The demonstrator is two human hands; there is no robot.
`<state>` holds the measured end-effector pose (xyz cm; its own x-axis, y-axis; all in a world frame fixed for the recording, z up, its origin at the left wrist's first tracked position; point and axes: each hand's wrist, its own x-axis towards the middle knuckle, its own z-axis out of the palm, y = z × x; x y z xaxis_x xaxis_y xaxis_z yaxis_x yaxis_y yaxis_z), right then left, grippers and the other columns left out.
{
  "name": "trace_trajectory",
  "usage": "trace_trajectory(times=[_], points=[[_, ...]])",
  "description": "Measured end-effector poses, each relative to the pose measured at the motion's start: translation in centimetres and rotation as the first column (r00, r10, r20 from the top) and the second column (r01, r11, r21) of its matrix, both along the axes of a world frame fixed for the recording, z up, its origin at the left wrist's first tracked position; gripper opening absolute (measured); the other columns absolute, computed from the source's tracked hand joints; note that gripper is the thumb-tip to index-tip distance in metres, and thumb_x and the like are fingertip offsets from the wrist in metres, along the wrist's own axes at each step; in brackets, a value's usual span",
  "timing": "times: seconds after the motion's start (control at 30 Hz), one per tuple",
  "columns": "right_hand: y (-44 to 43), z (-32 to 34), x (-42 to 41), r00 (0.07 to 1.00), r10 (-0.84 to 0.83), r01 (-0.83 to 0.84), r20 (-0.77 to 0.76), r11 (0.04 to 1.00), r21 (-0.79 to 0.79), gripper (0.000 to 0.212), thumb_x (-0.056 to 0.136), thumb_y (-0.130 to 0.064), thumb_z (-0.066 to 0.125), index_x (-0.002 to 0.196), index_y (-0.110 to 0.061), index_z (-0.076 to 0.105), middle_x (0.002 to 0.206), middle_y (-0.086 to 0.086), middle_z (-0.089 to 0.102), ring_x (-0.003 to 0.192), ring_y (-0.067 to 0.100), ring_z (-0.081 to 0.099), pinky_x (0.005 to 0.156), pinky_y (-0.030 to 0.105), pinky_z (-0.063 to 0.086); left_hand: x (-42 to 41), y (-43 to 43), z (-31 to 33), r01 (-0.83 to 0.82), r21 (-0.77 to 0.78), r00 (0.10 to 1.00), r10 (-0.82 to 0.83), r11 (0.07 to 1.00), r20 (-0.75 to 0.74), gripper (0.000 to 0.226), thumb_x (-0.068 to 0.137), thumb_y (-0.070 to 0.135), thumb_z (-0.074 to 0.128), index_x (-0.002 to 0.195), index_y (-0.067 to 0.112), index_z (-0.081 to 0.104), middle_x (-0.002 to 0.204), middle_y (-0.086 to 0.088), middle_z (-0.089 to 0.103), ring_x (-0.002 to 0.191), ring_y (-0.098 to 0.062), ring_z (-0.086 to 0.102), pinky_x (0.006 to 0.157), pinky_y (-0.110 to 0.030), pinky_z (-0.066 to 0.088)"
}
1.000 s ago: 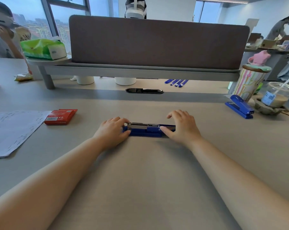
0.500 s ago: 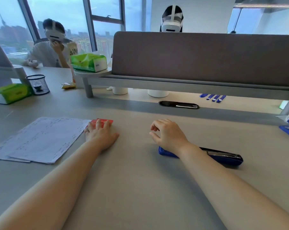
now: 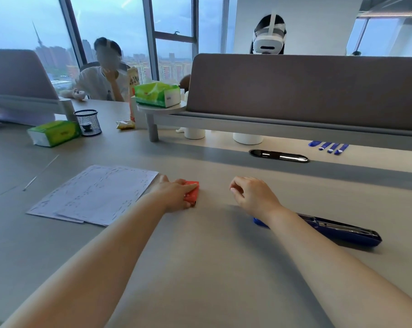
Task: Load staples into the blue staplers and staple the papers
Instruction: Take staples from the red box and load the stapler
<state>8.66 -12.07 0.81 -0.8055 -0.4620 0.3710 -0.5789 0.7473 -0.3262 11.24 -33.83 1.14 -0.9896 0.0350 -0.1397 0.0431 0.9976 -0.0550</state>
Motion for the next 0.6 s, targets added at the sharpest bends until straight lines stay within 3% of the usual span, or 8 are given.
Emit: trace_trajectory(times=[0.13,0.23,0.33,0.43,0.6], points=[[0.3,-0.1,0.2,1.000,-0.007,0.007,0.023,1.000,0.004,0.015,0.090,-0.017,0.047,0.093,-0.009,0.060,0.091,0.006,0.067,0.089,0.027,0.055,0.080,0.035,0.039,0.1,-0.2,0.6,0.008,0.170,1.000,-0.009,0.985,0.005,0.067,0.082,0.038,0.061,0.140,0.030,0.027,0.140,-0.003,0.038,0.127,-0.032,0.029,0.103,-0.041,0.032],[0.5,0.0,0.3,1.000,-0.004,0.004,0.011,1.000,-0.002,0.015,0.090,-0.017,0.048,0.093,-0.009,0.060,0.093,0.007,0.067,0.090,0.027,0.056,0.081,0.036,0.040,0.3,0.3,0.8,0.025,0.286,1.000,-0.026,0.958,-0.001,0.080,0.074,0.040,0.071,0.138,0.022,0.028,0.135,-0.005,0.038,0.122,-0.028,0.041,0.099,-0.039,0.038],[0.8,0.3,0.5,1.000,0.005,-0.004,0.013,0.998,-0.058,0.013,0.090,-0.018,0.049,0.093,-0.010,0.060,0.092,0.006,0.067,0.087,0.025,0.057,0.077,0.033,0.042,1.1,2.4,0.6,0.120,0.257,0.977,-0.068,0.959,-0.204,0.084,0.075,0.044,0.068,0.141,0.020,0.022,0.132,-0.008,0.034,0.121,-0.029,0.040,0.097,-0.040,0.042],[1.2,1.1,0.8,0.999,0.014,-0.003,0.053,0.978,-0.209,0.015,0.091,-0.022,0.050,0.100,-0.011,0.057,0.091,0.003,0.064,0.081,0.018,0.058,0.074,0.030,0.048,1.4,4.8,0.4,0.221,0.250,0.883,-0.084,0.943,-0.462,0.082,0.077,0.044,0.066,0.141,0.018,0.023,0.133,-0.008,0.029,0.125,-0.026,0.031,0.099,-0.043,0.044],[2.3,1.6,1.2,0.991,-0.014,0.060,0.133,0.936,-0.347,0.028,0.094,-0.031,0.045,0.116,-0.013,0.047,0.093,0.000,0.059,0.081,0.013,0.058,0.069,0.018,0.045,0.6,7.8,0.0,0.316,0.360,0.814,-0.056,0.878,-0.578,0.079,0.078,0.037,0.068,0.140,0.016,0.025,0.141,-0.009,0.026,0.130,-0.025,0.026,0.102,-0.042,0.041]])
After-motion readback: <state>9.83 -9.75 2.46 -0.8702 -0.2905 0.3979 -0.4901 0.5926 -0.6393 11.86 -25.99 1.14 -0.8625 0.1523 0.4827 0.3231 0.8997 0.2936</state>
